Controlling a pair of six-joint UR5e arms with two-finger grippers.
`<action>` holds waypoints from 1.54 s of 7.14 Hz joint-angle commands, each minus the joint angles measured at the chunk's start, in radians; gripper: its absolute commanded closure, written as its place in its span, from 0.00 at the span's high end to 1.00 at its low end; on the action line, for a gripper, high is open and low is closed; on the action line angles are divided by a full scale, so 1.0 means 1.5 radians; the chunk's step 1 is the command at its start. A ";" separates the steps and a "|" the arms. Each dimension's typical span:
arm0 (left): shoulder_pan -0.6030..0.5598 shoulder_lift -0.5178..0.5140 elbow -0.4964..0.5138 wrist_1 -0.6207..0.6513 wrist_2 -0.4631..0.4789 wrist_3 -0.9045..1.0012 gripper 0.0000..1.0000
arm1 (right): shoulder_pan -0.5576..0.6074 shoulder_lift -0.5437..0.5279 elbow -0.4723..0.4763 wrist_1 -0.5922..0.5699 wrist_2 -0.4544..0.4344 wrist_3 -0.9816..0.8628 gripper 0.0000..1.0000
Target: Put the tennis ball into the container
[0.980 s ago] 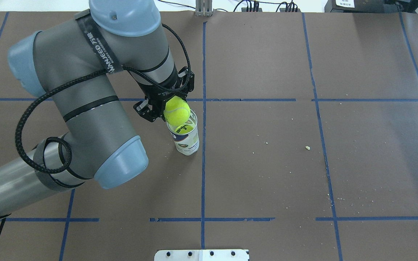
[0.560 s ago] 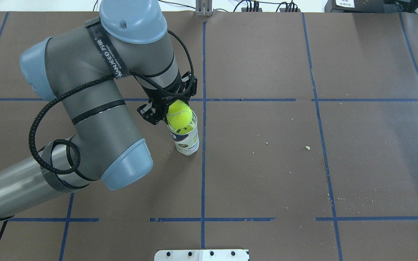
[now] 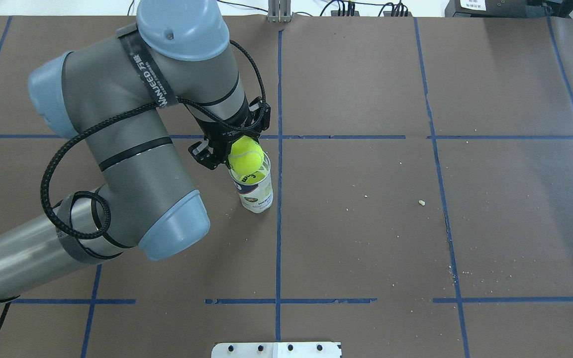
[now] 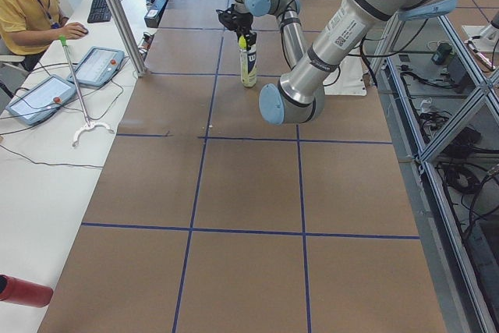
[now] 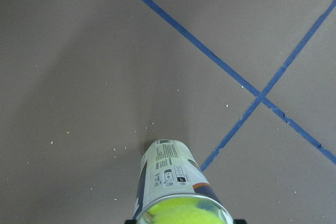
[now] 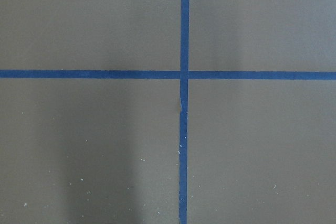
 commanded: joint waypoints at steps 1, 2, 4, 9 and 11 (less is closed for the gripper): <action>0.001 0.001 0.000 0.001 0.005 0.000 0.69 | 0.000 0.000 0.000 0.000 0.000 0.000 1.00; 0.001 0.002 -0.001 0.001 0.005 0.000 0.78 | 0.000 0.000 0.000 0.000 0.000 0.000 1.00; 0.001 0.001 -0.001 0.001 0.006 0.000 0.84 | 0.000 0.000 0.000 0.000 0.000 0.000 1.00; -0.087 0.164 -0.129 -0.058 -0.005 0.333 0.94 | 0.000 0.000 0.000 0.000 0.000 0.000 1.00; -0.200 0.348 -0.130 -0.209 -0.072 0.519 1.00 | 0.000 0.000 0.000 0.000 0.000 0.000 1.00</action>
